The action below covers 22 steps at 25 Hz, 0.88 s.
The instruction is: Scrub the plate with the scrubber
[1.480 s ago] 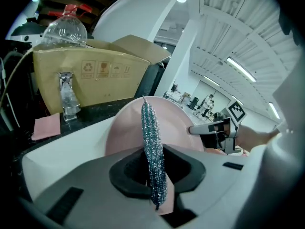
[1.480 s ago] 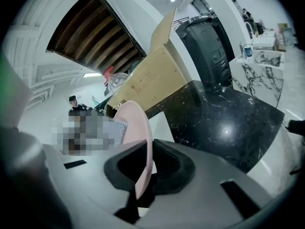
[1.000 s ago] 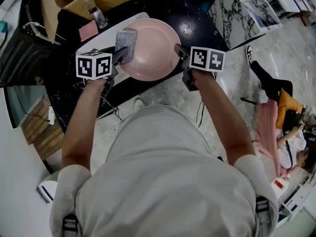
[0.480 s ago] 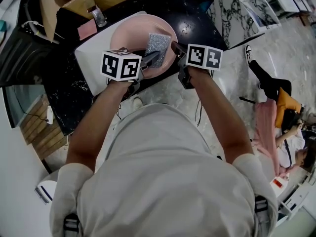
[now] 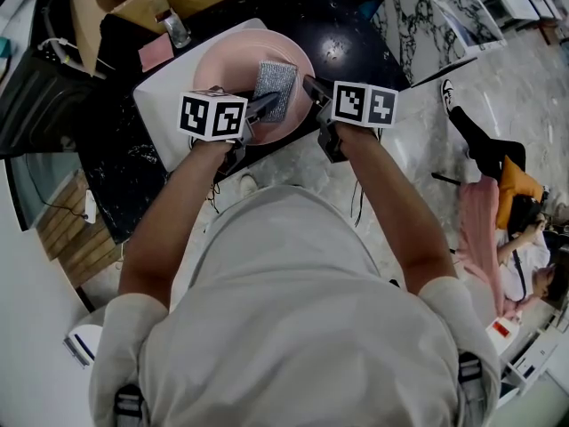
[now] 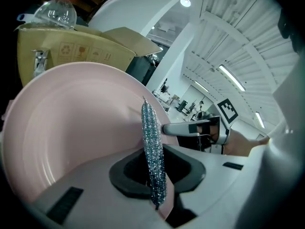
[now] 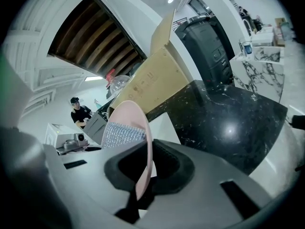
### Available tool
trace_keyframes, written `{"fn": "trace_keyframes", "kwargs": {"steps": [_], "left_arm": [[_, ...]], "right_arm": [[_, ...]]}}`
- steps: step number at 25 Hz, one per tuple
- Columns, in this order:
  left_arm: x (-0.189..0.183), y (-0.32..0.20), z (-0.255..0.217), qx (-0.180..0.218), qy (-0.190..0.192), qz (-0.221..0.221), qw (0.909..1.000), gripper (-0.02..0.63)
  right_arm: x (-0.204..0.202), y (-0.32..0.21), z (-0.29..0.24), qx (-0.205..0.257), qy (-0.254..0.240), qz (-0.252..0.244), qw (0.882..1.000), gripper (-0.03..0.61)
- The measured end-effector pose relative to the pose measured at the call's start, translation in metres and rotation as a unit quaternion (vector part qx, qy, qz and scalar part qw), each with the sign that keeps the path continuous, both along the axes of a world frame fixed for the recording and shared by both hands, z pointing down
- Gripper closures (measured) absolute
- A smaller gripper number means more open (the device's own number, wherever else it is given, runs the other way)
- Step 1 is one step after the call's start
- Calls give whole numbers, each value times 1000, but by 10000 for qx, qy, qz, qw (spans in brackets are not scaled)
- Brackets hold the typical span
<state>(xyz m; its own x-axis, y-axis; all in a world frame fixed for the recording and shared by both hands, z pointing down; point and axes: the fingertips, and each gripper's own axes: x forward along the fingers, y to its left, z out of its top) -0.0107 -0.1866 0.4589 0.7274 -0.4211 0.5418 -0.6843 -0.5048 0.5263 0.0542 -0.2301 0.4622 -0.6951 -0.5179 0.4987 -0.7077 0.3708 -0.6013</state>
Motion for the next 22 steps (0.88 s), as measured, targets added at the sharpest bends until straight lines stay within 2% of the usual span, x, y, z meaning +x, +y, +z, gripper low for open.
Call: {"fn": "trace_keyframes", "kwargs": {"steps": [9,17,22], "left_arm": [[-37,-2,-2,84,-257,-187,9995,546],[-86,-5,-2,156,-616,-484,9968,546],[-108,-7,-7,346,-956,-655,9927,546]], "right_arm": [[7,-1,1,17,-5,36,10000,552],[13,-4,4,-21,-8,106,9999,551],[18,-6,4,-20,35,160,9999,551]]}}
